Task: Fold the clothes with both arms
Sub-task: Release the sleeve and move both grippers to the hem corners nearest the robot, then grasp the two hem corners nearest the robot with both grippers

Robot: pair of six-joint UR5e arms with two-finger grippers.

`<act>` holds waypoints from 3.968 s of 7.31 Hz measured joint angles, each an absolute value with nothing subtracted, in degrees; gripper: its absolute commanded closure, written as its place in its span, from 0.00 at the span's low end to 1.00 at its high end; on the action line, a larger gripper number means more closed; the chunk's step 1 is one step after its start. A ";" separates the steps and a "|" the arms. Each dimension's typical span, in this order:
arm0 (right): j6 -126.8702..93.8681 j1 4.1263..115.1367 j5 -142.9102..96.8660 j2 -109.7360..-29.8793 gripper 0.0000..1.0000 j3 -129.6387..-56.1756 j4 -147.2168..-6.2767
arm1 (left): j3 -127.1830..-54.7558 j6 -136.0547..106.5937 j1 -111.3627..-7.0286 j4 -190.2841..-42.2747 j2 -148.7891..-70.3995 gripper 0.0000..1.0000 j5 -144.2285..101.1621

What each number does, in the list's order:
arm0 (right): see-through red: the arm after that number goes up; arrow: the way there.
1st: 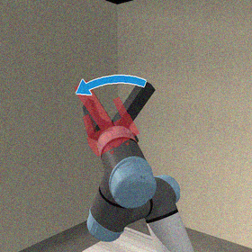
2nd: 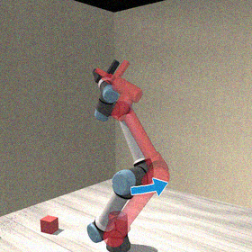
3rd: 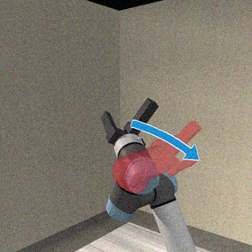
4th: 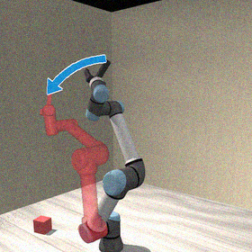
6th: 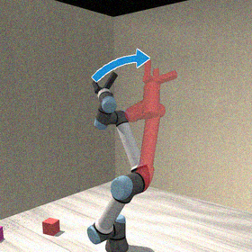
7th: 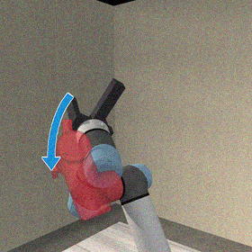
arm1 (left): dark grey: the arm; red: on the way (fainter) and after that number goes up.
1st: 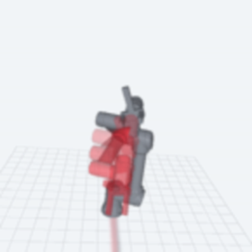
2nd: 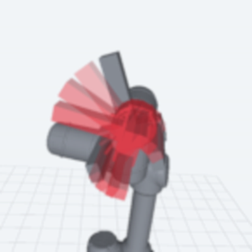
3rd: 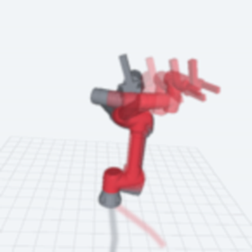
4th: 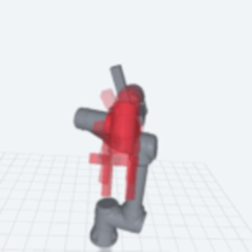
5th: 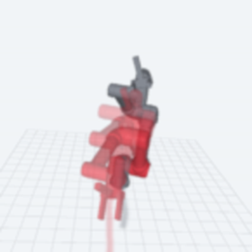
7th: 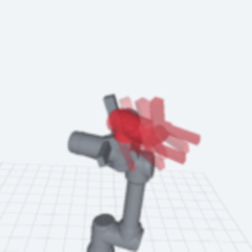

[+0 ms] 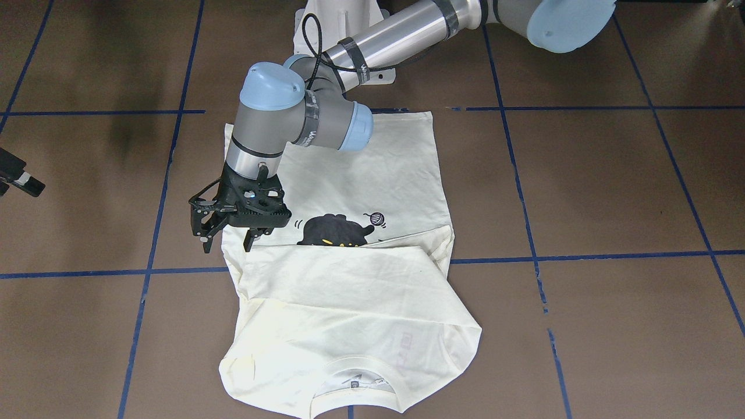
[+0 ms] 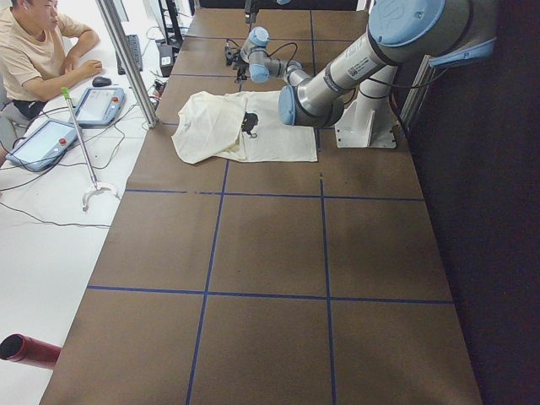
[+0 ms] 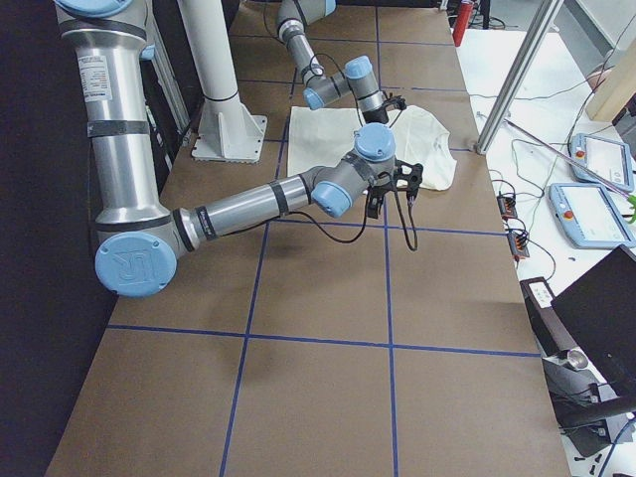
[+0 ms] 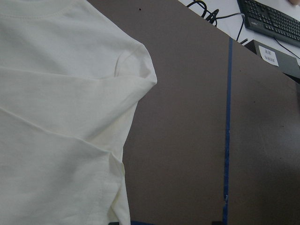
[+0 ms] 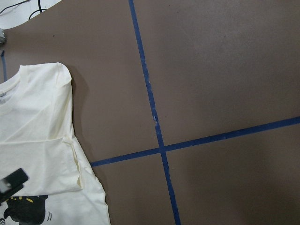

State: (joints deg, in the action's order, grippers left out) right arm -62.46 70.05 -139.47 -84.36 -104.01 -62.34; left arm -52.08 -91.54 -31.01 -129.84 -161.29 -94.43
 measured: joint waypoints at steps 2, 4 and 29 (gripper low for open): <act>-69.96 60.96 -128.60 -84.17 0.00 -105.99 -62.42 | -72.63 -86.86 -35.22 -117.27 -150.11 0.29 -101.35; -86.08 45.00 -112.27 -84.01 0.03 -111.20 -62.79 | -93.74 -76.56 -38.75 -108.42 -134.87 0.32 -103.74; -117.68 8.07 -79.98 -86.14 1.00 -124.62 -81.81 | -111.37 -97.22 -28.85 -109.17 -107.84 0.33 -99.42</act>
State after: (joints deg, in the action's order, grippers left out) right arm -117.68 8.07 -79.98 -86.14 -124.62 -81.81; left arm -111.37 -97.22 -28.85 -109.17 -107.84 -99.42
